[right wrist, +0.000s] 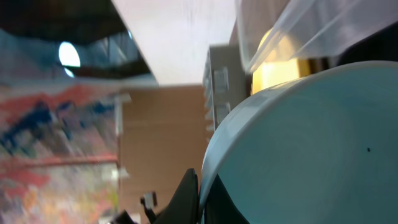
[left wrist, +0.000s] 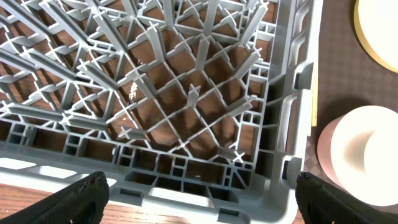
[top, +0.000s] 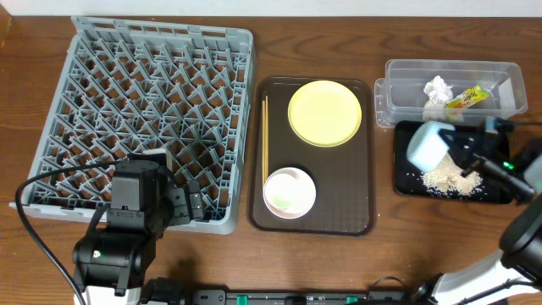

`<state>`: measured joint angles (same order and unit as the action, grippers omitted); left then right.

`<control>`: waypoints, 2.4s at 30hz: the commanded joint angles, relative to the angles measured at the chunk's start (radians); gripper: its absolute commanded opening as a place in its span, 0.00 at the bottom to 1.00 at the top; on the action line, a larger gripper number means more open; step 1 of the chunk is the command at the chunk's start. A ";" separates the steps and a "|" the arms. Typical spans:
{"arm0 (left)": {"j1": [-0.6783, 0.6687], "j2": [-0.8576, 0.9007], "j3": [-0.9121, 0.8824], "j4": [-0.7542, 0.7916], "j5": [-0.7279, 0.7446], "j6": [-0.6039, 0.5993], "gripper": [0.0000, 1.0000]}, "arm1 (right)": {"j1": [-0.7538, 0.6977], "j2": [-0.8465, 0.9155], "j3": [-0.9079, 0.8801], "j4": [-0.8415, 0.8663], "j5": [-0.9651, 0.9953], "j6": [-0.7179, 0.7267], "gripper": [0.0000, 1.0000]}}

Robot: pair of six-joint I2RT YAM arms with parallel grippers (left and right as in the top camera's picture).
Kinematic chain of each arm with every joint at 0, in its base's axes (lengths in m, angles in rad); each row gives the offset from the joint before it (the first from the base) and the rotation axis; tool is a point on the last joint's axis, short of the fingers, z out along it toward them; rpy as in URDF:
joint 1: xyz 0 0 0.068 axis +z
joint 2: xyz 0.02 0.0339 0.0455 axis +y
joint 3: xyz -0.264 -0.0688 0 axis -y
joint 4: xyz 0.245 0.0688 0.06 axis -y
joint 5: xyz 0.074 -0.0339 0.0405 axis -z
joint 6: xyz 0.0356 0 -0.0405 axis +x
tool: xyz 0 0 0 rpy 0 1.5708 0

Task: Sort waste into correct bins and load items into the dishwasher
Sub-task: 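Tip the blue bowl over the black tray to pour out the rice, then place the emptied blue bowl onto the yellow plate with the right gripper, then grasp the pink bowl with the right gripper and lift it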

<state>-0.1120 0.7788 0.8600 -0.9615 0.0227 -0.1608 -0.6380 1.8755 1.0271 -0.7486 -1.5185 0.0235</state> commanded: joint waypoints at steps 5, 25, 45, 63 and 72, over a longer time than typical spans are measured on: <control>0.004 -0.002 0.020 0.001 -0.008 -0.009 0.96 | 0.209 -0.203 0.005 0.009 0.195 -0.092 0.01; 0.004 -0.002 0.020 0.001 -0.008 -0.009 0.96 | 1.022 -0.286 0.009 0.591 1.373 -0.138 0.01; 0.004 -0.002 0.020 0.002 -0.008 -0.009 0.96 | 1.069 -0.191 0.009 0.658 1.098 -0.031 0.57; 0.004 -0.002 0.020 0.002 -0.008 -0.009 0.96 | 1.249 -0.303 0.006 0.023 1.125 0.035 0.31; 0.004 -0.002 0.020 0.002 -0.008 -0.009 0.96 | 1.270 -0.223 0.010 0.047 1.207 0.137 0.01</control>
<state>-0.1120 0.7788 0.8608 -0.9607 0.0227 -0.1608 0.6327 1.6508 1.0328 -0.7170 -0.3614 0.1097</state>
